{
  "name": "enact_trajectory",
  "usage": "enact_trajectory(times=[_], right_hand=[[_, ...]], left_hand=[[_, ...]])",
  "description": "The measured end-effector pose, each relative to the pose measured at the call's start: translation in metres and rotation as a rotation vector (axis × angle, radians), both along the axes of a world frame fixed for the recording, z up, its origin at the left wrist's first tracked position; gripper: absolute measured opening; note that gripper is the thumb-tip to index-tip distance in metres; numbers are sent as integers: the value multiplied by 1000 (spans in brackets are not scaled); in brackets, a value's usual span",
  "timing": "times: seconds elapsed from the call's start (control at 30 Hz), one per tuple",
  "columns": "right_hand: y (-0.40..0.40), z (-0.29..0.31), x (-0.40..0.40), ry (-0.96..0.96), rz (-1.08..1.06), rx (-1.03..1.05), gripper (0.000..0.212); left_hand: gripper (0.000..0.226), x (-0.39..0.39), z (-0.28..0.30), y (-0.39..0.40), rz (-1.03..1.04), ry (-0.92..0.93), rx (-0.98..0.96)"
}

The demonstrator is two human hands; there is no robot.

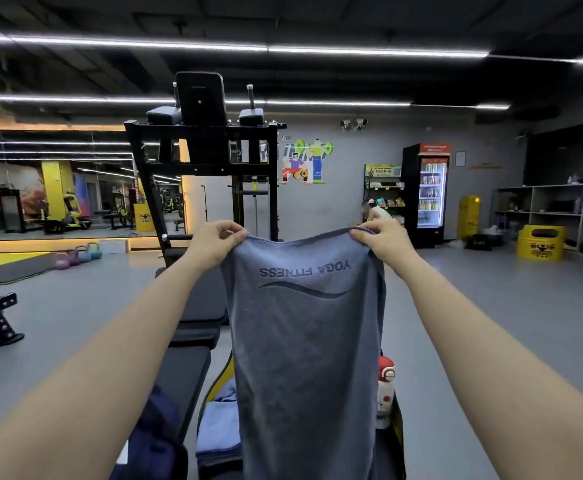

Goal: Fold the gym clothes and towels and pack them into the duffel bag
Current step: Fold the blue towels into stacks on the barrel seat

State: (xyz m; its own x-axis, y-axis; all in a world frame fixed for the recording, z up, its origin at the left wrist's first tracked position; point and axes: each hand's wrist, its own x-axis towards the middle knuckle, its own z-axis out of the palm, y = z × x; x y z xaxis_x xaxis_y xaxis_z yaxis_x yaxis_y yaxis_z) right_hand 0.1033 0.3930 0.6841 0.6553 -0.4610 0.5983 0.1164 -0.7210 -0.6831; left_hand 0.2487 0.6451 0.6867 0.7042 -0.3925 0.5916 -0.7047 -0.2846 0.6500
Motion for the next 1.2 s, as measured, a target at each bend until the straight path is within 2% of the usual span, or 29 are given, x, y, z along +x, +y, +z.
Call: enact_trajectory(times=[0.3,0.43,0.7,1.2], right_hand=[[-29,-54,43,337,-36,-29,24],[-42,-85,79,430,-66,-43,27],[-74,-129,164,435,-117,-24,21],[-144,-189,309,418,-203,-21,21]], left_hand=[[23,55,-54,-7,0,89,287],[23,83,-85,-26,95,134,306],[27,149,-129,-69,220,197,232],[28,289,-182,-143,242,263,210]])
